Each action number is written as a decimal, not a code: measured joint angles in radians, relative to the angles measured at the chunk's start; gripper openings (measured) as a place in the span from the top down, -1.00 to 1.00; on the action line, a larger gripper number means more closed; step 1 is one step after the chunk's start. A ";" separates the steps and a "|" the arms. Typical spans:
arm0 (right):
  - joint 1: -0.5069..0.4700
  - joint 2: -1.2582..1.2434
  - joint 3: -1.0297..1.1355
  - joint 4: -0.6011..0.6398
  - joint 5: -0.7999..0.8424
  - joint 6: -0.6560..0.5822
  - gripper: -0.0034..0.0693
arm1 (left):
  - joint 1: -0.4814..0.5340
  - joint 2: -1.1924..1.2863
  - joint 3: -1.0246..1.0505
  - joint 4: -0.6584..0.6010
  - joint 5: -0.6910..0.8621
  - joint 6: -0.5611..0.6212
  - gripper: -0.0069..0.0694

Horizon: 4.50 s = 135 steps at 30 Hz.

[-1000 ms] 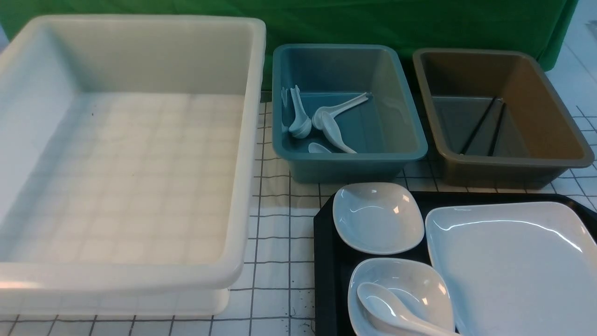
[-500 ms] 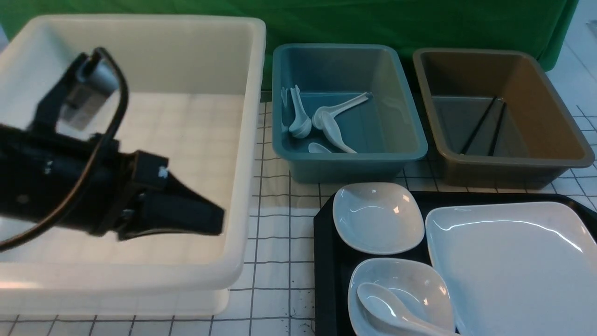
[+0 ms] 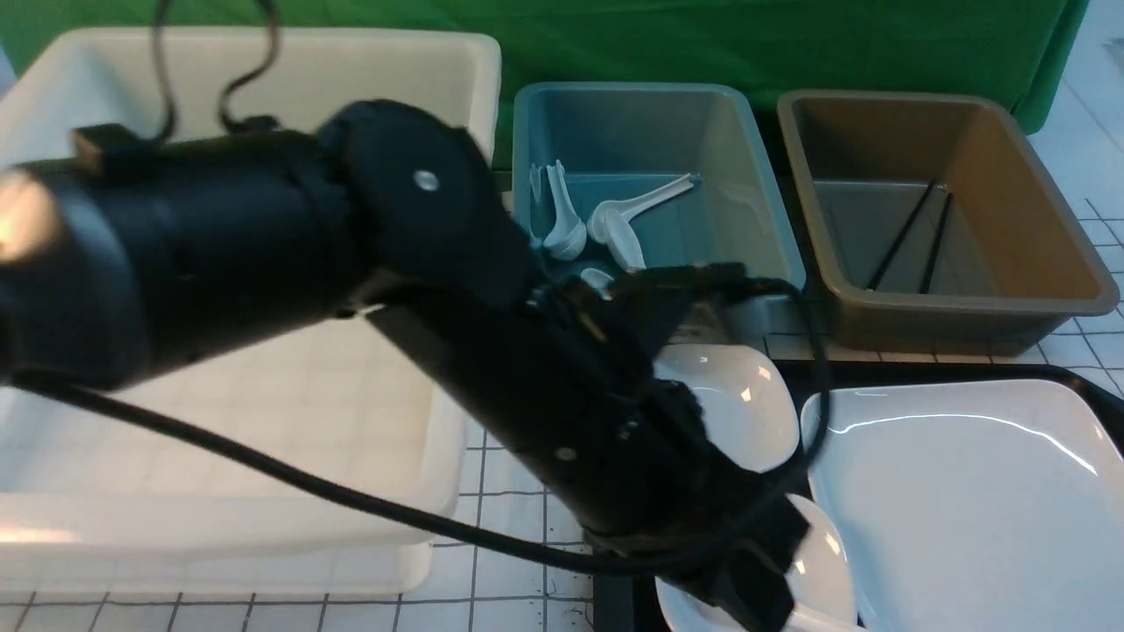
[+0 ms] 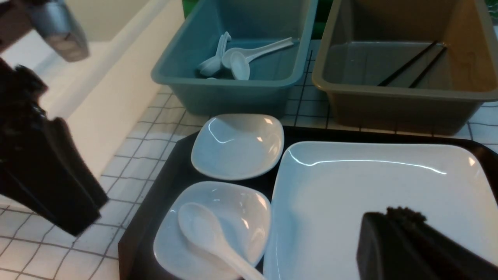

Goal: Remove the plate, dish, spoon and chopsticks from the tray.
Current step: Use the left arm to grab a soup spoon from the plate, then use the left arm to put the soup spoon into the small storage box in the middle

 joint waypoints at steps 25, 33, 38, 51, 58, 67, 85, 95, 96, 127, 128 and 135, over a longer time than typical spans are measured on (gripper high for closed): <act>0.000 0.001 0.026 0.000 0.077 -0.004 0.70 | -0.367 0.332 -0.187 0.533 -0.306 0.521 -0.26; 0.000 0.002 0.071 0.000 0.092 0.000 0.70 | -0.367 0.360 -0.187 0.534 -0.465 0.530 -0.20; 0.000 0.002 0.071 0.000 0.092 0.000 0.70 | -0.367 0.385 -0.187 0.548 -0.478 0.532 -0.11; 0.000 0.002 0.071 0.000 0.129 0.014 0.70 | -0.367 0.435 -0.186 0.583 -0.508 0.454 0.28; 0.000 0.002 0.071 0.001 0.134 0.047 0.69 | -0.369 0.408 -0.187 0.596 -0.525 0.382 0.60; 0.000 0.002 0.071 0.001 0.134 0.050 0.68 | -0.368 0.236 -0.187 0.659 -0.564 0.177 0.63; 0.000 0.002 0.071 0.000 0.134 0.049 0.63 | -0.219 0.168 -0.189 0.664 -0.684 0.023 0.63; 0.000 0.002 0.071 0.000 0.134 0.050 0.61 | 0.081 0.168 -0.189 0.557 -1.062 -0.227 0.63; 0.000 0.002 0.071 0.000 0.134 0.050 0.60 | 0.104 0.168 -0.189 0.530 -1.100 -0.246 0.63; 0.000 0.002 0.071 0.000 0.058 0.049 0.54 | 0.362 0.382 -0.189 0.742 -1.616 -1.009 0.63; 0.000 0.002 0.071 0.000 0.058 0.048 0.54 | 0.362 0.397 -0.189 0.742 -1.615 -1.010 0.61; 0.000 0.002 0.071 0.000 0.058 0.048 0.53 | 0.362 0.435 -0.189 0.742 -1.616 -1.012 0.45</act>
